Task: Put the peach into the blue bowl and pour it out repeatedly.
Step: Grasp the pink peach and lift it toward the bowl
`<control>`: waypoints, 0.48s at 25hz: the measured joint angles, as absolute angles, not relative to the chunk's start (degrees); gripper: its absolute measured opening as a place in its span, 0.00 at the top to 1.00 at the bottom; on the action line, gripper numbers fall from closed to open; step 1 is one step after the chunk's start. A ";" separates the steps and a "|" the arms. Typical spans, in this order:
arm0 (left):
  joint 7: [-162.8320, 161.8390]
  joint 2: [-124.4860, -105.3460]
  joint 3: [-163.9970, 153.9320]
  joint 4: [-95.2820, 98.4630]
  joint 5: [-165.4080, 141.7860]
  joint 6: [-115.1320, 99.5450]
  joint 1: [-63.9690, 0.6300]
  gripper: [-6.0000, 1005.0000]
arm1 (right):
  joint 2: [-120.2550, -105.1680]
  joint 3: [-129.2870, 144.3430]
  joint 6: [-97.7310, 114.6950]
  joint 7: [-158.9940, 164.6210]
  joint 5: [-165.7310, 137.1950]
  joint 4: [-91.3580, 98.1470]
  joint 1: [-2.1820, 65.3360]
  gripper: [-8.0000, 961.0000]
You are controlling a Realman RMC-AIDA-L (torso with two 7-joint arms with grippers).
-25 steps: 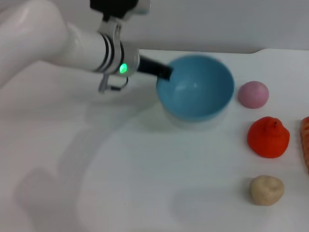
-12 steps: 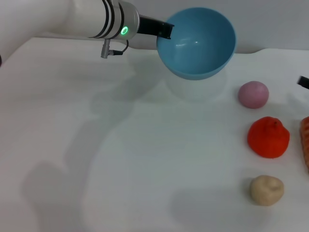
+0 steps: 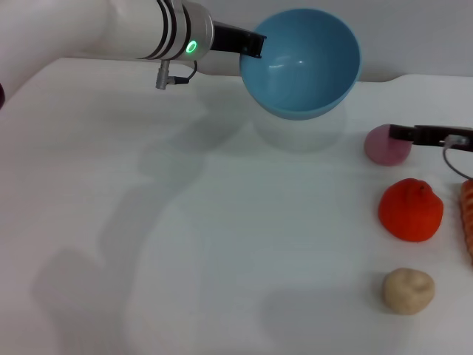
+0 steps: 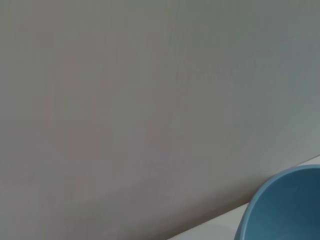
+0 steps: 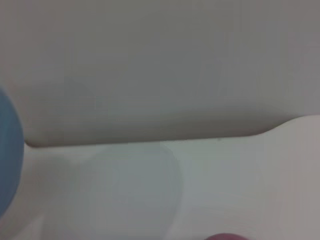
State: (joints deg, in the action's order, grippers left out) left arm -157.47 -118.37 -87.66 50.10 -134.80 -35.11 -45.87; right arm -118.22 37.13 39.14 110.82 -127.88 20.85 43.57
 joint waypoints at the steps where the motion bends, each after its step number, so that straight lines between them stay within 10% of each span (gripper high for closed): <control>1: -157.47 -118.38 -87.68 50.10 -134.80 -35.10 -45.87 1.00 | -118.40 37.70 37.85 110.81 -127.80 20.16 44.01 0.44; 12: -157.50 -118.56 -89.64 49.23 -134.26 -33.03 -45.79 1.00 | -119.23 43.45 27.97 110.13 -127.41 15.32 45.93 0.48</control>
